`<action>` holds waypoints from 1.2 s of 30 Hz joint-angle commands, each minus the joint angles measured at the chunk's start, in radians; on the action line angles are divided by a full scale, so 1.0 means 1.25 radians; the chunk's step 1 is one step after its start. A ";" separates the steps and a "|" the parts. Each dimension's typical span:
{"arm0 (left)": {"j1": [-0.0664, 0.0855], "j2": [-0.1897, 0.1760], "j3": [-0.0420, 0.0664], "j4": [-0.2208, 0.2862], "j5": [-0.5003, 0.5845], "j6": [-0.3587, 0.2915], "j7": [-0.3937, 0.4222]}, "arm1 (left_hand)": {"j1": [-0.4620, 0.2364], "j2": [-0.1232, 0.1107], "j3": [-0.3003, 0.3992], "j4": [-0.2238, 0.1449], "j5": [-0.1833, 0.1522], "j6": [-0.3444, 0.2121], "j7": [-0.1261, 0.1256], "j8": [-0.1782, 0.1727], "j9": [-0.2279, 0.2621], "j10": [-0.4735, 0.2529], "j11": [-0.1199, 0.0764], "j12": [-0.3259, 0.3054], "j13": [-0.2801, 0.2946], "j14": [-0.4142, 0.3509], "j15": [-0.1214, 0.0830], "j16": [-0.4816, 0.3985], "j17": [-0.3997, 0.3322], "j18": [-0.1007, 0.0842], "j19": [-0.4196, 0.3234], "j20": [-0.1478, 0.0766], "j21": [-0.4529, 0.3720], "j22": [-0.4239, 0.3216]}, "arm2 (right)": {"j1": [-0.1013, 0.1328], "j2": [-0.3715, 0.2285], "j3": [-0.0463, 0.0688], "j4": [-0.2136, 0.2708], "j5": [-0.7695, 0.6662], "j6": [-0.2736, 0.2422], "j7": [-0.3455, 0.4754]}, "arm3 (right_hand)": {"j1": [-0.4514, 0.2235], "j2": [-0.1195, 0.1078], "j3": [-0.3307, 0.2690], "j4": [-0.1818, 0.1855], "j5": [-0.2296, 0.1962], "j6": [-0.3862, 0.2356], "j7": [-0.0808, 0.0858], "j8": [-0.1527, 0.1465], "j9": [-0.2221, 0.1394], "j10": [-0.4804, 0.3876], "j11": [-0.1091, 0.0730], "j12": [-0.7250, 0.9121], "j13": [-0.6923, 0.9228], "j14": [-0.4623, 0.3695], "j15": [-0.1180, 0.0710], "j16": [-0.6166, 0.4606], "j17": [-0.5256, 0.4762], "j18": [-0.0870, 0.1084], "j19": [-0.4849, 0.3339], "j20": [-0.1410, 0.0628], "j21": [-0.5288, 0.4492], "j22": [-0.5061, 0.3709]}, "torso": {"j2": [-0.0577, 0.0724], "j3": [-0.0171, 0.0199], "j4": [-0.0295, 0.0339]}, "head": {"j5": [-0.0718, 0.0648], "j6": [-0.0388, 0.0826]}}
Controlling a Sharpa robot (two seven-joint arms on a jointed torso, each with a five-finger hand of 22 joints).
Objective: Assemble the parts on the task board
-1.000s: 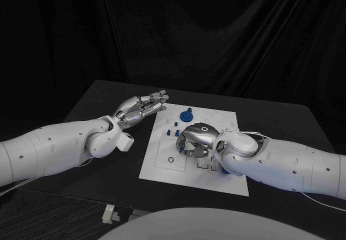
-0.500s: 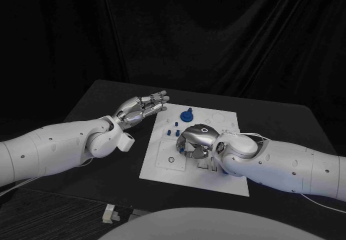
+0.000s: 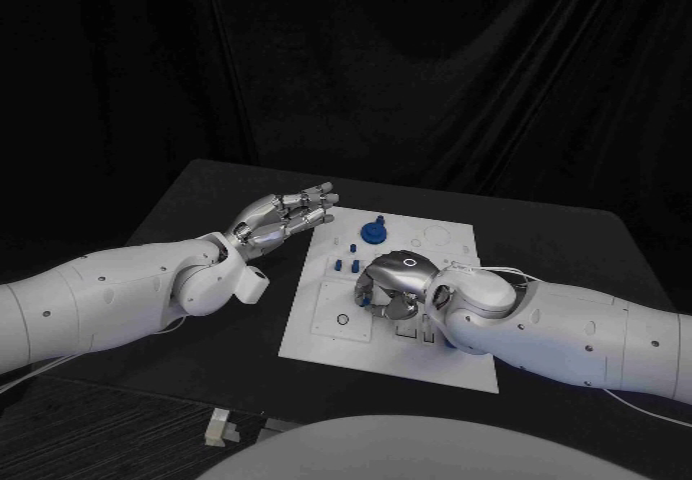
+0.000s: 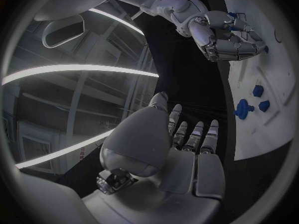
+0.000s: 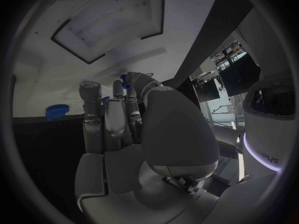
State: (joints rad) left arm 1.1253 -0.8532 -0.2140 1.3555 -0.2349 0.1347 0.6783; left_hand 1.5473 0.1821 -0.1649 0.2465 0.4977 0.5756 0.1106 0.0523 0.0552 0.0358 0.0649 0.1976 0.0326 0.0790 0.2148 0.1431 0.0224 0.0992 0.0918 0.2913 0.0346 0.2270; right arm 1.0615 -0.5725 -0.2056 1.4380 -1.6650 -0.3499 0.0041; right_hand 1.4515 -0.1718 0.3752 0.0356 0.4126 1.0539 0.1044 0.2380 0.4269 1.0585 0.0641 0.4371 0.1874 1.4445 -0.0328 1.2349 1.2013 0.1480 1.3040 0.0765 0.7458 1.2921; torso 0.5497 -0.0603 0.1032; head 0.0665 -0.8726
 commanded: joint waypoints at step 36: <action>-0.008 0.007 0.001 -0.006 0.005 0.021 0.089 | 0.004 0.022 0.037 0.001 0.017 0.005 0.001 0.010 0.003 -0.001 0.014 0.013 -0.001 -0.002 0.015 0.007 0.006 -0.026 0.000 0.003 0.001 -0.009 | -0.002 0.009 0.000 -0.005 -0.005 0.011 -0.029 | 0.003 0.038 0.026 -0.003 -0.079 -0.102 0.023 -0.100 -0.062 0.010 -0.006 -0.019 0.010 -0.009 0.011 -0.025 -0.019 0.001 -0.022 0.007 -0.035 0.064 | 0.000 0.0000 0.0004 | -0.001 0.000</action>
State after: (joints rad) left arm 1.1166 -0.8473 -0.2140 1.3480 -0.2349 0.1468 0.6783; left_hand 1.5552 0.1904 -0.1580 0.2535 0.4977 0.5757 0.1108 0.0523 0.0553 0.0398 0.0694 0.1976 0.0326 0.0703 0.2237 0.1431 0.0224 0.0992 0.0918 0.2914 0.0346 0.2263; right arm 1.0614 -0.5623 -0.2058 1.4320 -1.6652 -0.3411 -0.0083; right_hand 1.4604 -0.1522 0.3753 0.0356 0.3273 0.9358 0.1360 0.1354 0.3581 1.0648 0.0644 0.4290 0.1887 1.4319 -0.0203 1.2225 1.1904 0.1482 1.2817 0.0865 0.7189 1.2921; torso 0.5499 -0.0600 0.1034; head 0.0649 -0.8726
